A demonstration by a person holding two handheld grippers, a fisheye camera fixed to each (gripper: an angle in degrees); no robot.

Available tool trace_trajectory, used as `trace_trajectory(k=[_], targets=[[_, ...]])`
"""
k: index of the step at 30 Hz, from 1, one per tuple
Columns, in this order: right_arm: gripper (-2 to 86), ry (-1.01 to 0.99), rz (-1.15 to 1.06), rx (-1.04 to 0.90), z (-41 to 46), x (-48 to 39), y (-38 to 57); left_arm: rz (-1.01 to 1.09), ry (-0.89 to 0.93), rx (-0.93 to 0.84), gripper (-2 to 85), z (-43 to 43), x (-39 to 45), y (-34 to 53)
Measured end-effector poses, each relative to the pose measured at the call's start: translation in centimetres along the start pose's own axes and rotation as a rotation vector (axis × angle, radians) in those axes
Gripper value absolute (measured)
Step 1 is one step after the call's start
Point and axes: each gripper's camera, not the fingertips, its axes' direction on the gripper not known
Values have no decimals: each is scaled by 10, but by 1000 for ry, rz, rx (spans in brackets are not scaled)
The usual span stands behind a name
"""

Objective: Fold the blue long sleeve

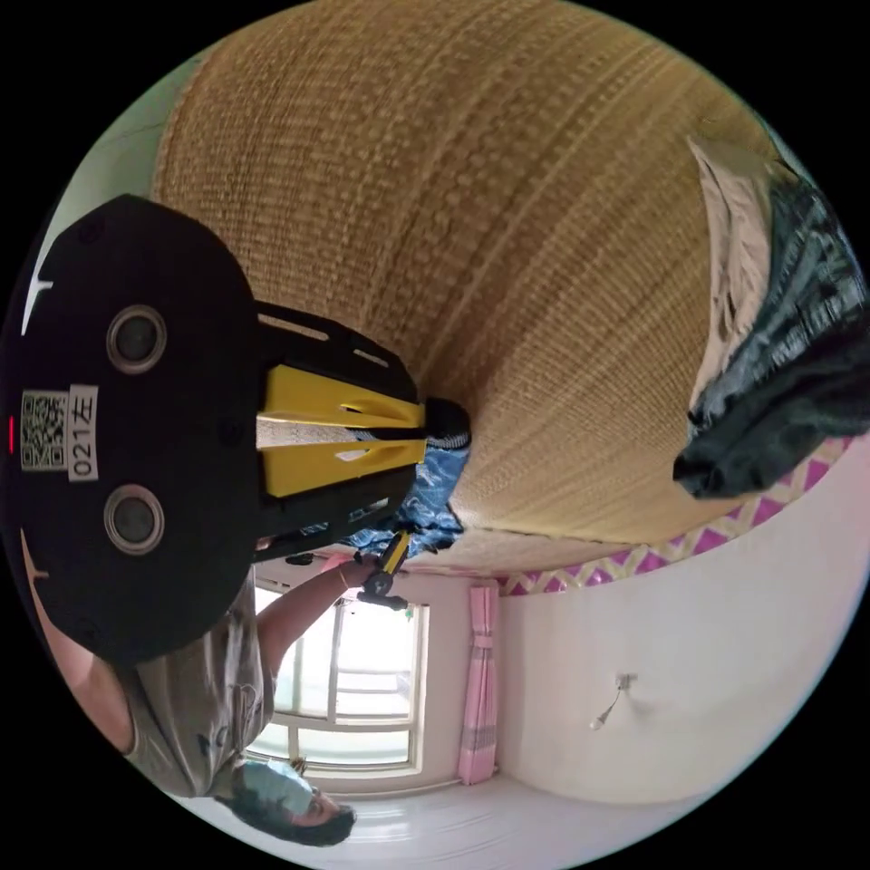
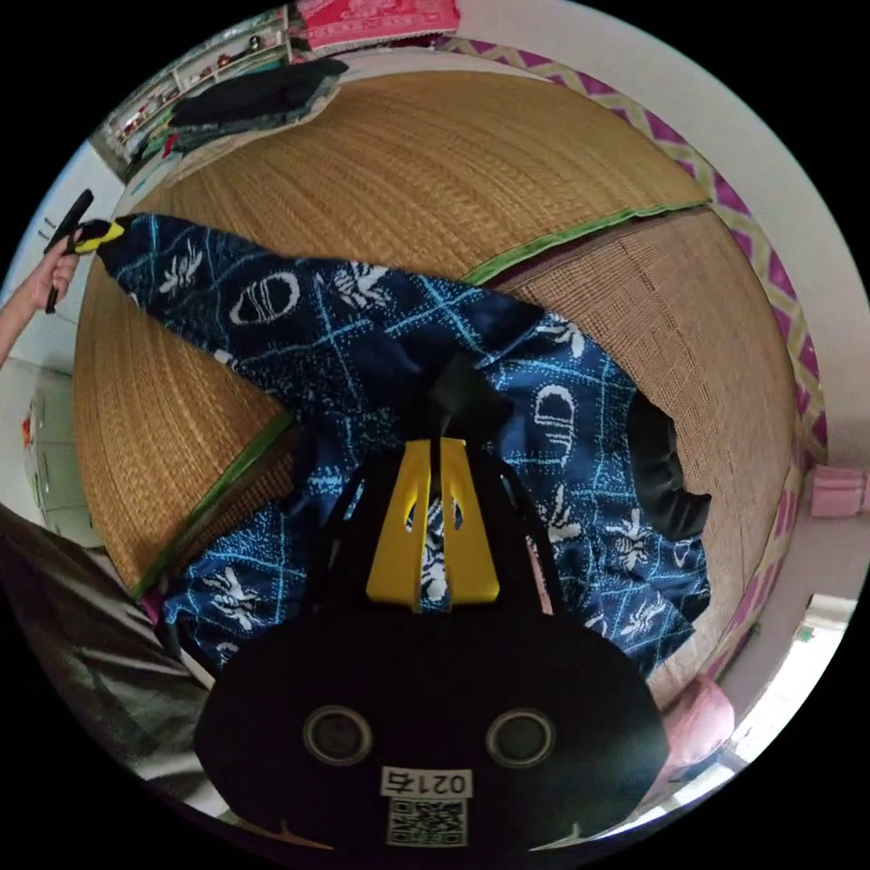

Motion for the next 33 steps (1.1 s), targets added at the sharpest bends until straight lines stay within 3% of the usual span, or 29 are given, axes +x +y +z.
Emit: trace_trajectory(k=[4,6,9,10,15,17,22,27,33], targets=[[5,-157,232,226,-68,46,59,328,85,50,-9,-31,76,-16],[4,-164,289,283,-94,63,92,524,123,55,-9,-47,117,-23],[4,-107,394,340,-127,86,148,645,82,50,-9,-49,122,-26],[4,-79,429,347,-135,91,169,605,60,33,-9,-46,111,-29],[4,26,573,305,-132,95,238,-124,63,-166,-5,4,-57,-26],[4,27,642,299,-126,96,262,-230,81,-138,3,11,-79,-11],[5,-27,893,387,-120,116,343,-291,196,24,56,-2,-81,26],[5,-20,1100,585,-156,169,448,-306,18,296,65,-72,-23,93],[5,100,1180,539,-172,265,568,-227,-192,148,64,-67,92,171]])
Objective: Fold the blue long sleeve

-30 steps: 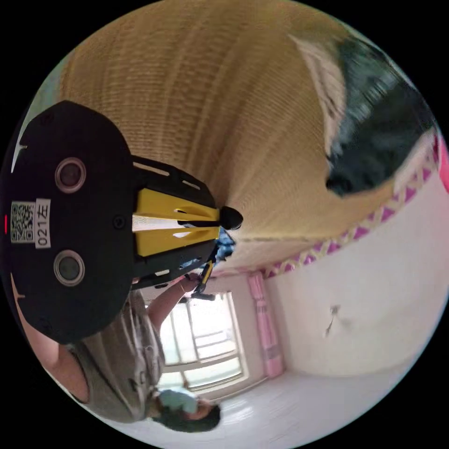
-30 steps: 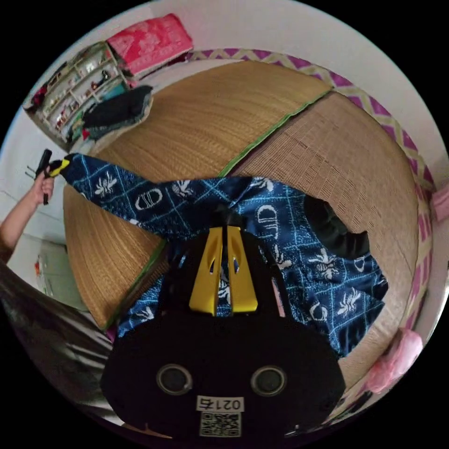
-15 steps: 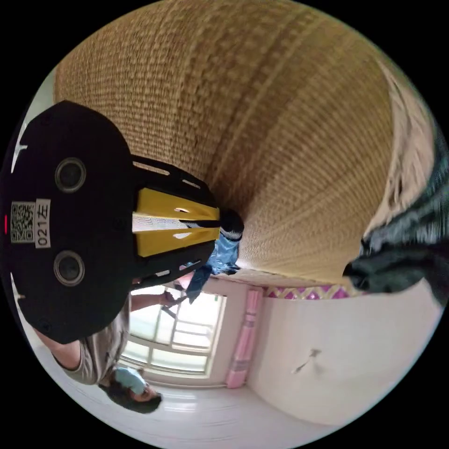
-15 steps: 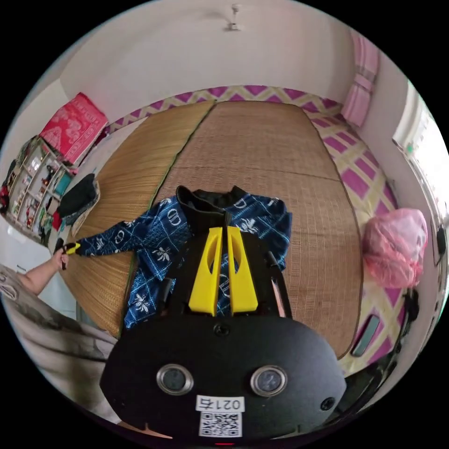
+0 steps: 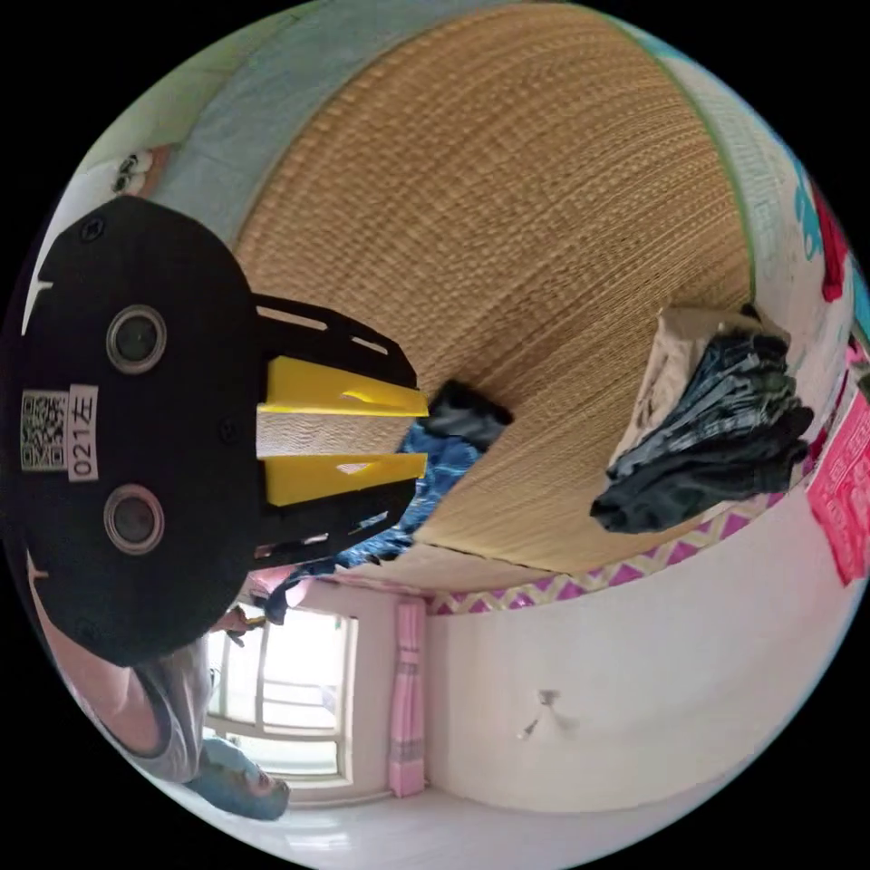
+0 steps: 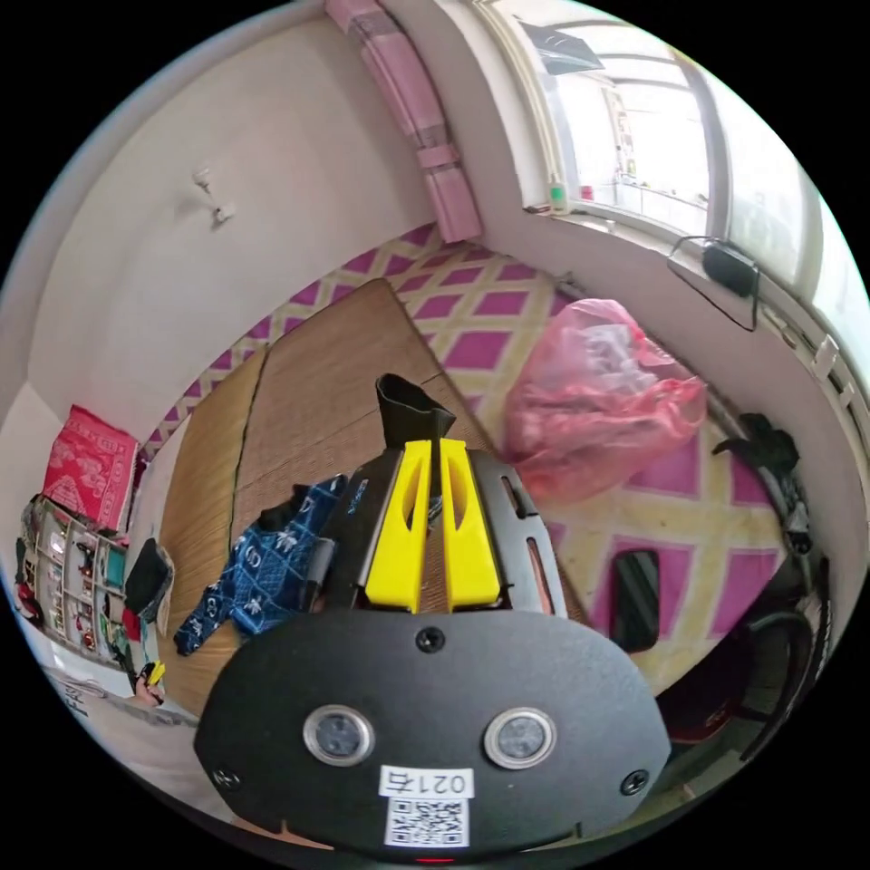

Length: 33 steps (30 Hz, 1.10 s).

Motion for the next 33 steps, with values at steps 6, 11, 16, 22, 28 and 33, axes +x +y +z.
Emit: trace_trajectory(k=[6,11,16,22,28,33], targets=[[5,25,99,-85,50,112,-27,-40,2,7,49,23,63,125],[5,38,134,-117,80,151,-15,-45,12,6,18,37,107,197],[9,-91,264,-9,98,204,38,-70,-13,-11,4,35,137,235],[39,-194,527,-189,161,275,94,-53,-29,-32,-1,30,179,246],[93,78,443,-128,130,240,76,43,-6,-88,-2,30,229,241],[76,17,-200,-120,126,77,42,76,27,-140,-3,39,250,243]])
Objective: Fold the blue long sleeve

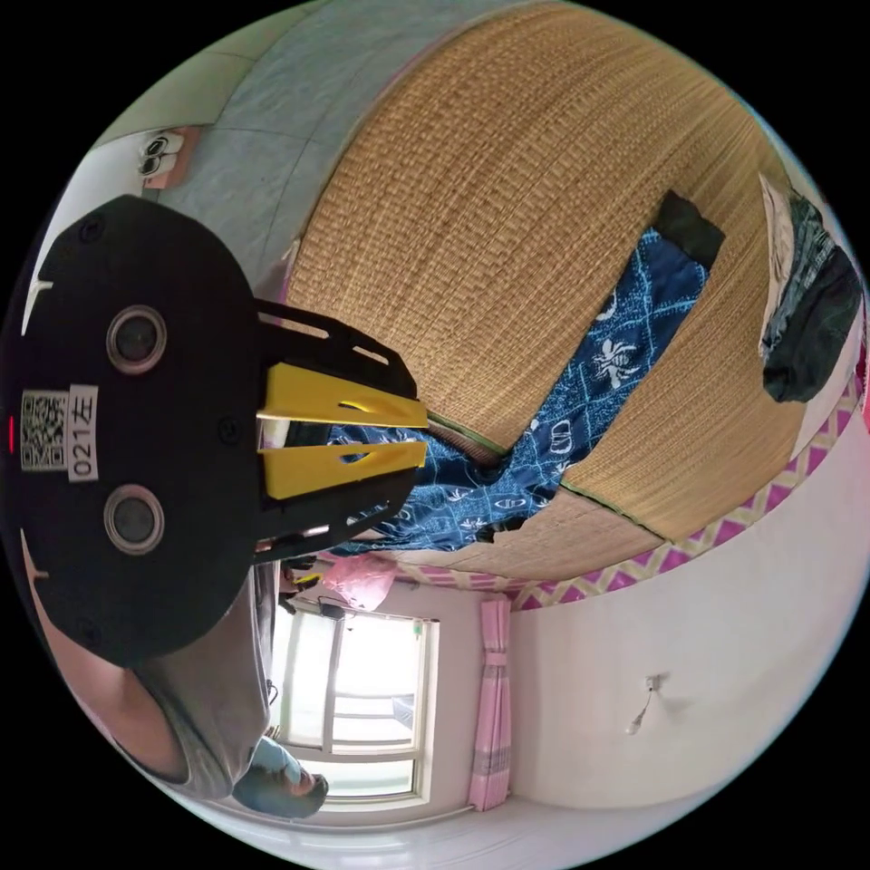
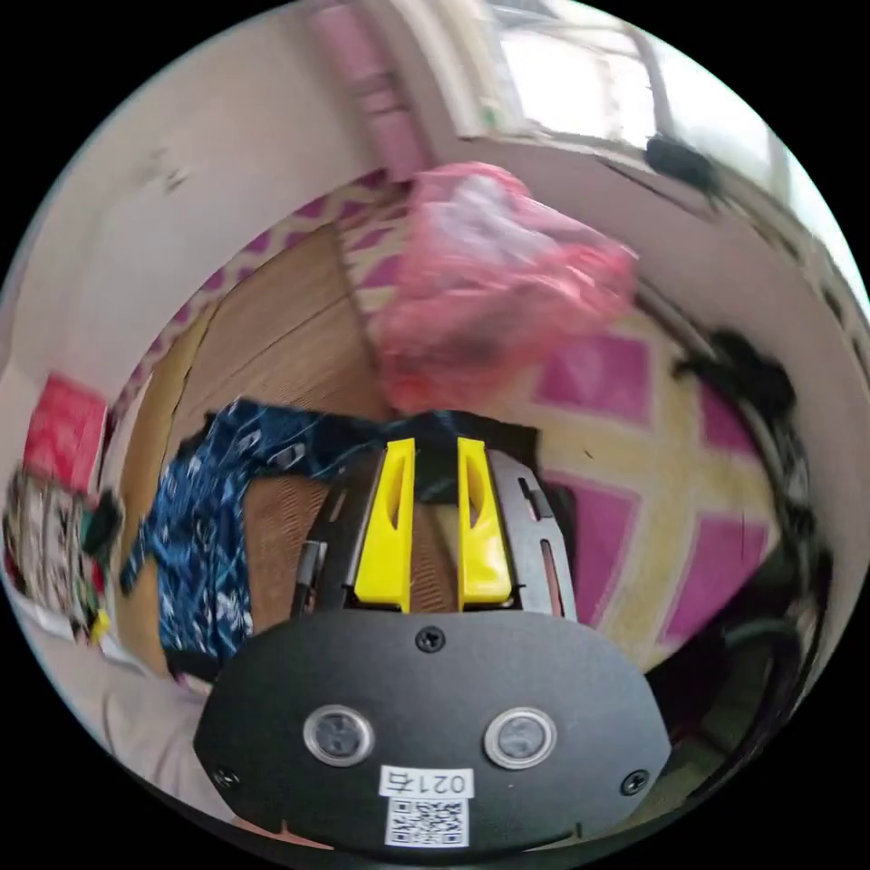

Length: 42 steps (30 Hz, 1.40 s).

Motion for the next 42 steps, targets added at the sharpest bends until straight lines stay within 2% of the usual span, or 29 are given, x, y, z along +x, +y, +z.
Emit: trace_trajectory(k=[2,4,6,10,12,16,18,20,21,23,27,33,36,40,42], targets=[[71,-47,-227,-15,9,-75,-7,6,3,-10,-4,4,5,4],[66,-137,-495,-113,37,-175,4,19,-29,6,-6,8,13,13],[68,-208,-614,-198,62,-236,27,108,-60,-7,-4,18,34,27],[78,-275,-705,-369,106,-323,81,349,-171,-206,30,60,78,47],[76,-260,-768,-380,106,-349,98,516,-218,-325,61,90,106,65],[66,-244,-905,-455,102,-391,128,669,-331,-425,85,129,129,89],[63,-202,-919,-516,109,-400,138,626,-454,-405,93,142,123,99],[60,-154,-936,-578,117,-406,149,577,-499,-422,87,147,113,107],[60,-106,-946,-606,124,-408,156,604,-520,-362,75,140,117,115],[60,-78,-955,-549,121,-412,162,646,-546,-413,28,139,124,123],[55,-37,-915,-559,121,-430,156,667,-519,-511,-6,115,141,138],[2,-127,-899,-715,113,-430,154,552,-400,-437,-10,63,137,161],[-3,-83,-845,-644,99,-421,148,469,-351,-415,-10,56,129,164],[3,-30,-737,-553,86,-404,133,460,-333,-392,-8,41,132,169],[14,-30,-718,-538,84,-398,129,471,-316,-311,-5,16,143,176]])
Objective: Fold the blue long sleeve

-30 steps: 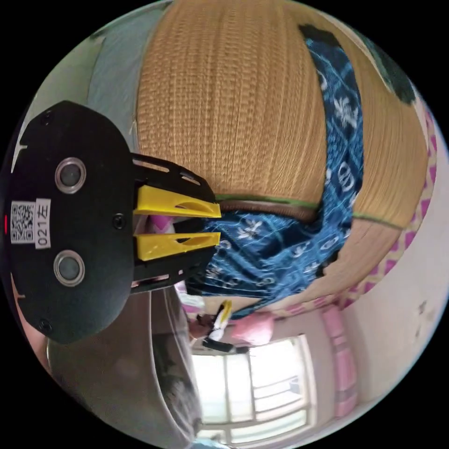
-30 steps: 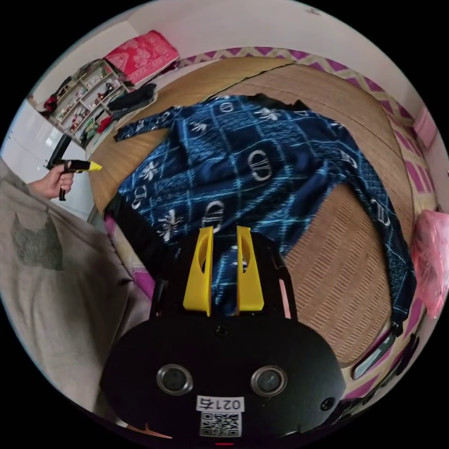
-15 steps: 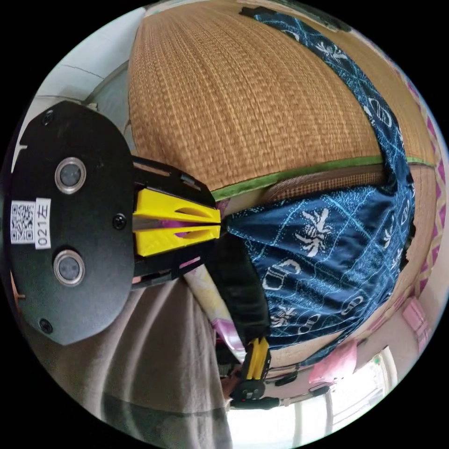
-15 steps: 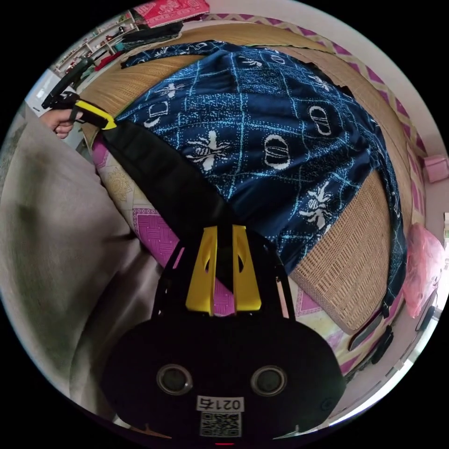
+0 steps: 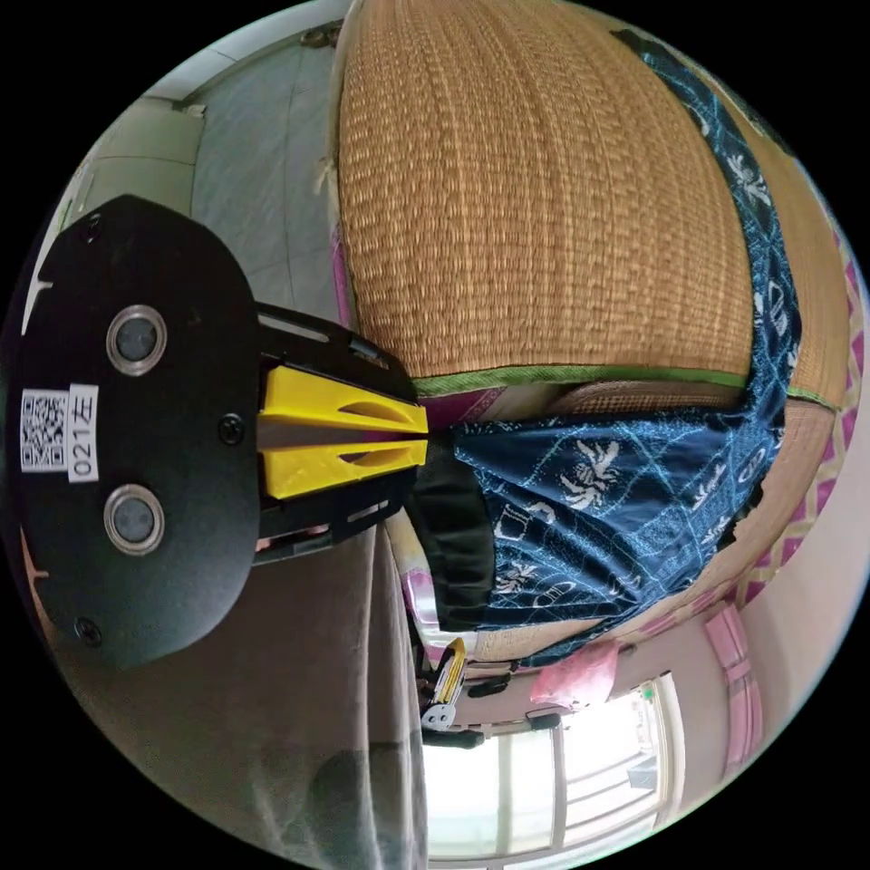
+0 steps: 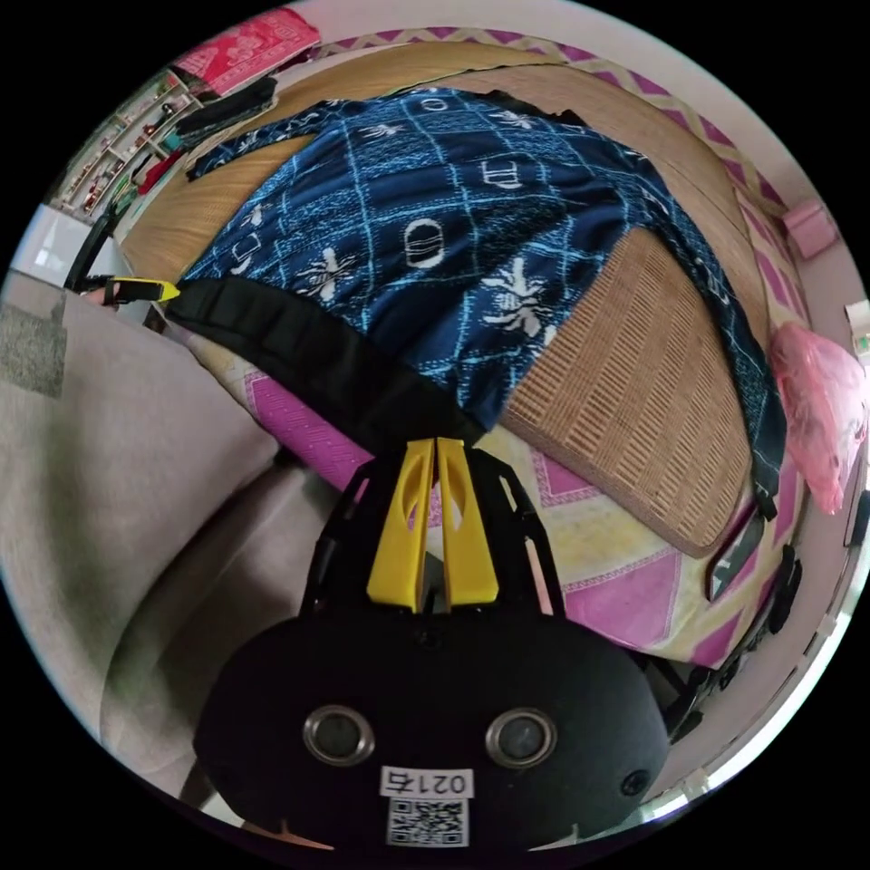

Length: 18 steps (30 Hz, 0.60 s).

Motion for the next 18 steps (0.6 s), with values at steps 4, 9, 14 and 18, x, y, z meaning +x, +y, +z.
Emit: trace_trajectory(k=[4,9,14,18], targets=[[54,-28,-82,57,-6,-5,-1,159,-111,28,13,-24,45,15],[64,60,-364,58,8,-54,-12,473,-227,-56,56,4,133,20],[13,244,-442,-18,36,-73,-9,487,-349,-184,23,31,146,16],[-2,285,-414,-74,33,-79,5,482,-326,-254,-7,8,150,21]])
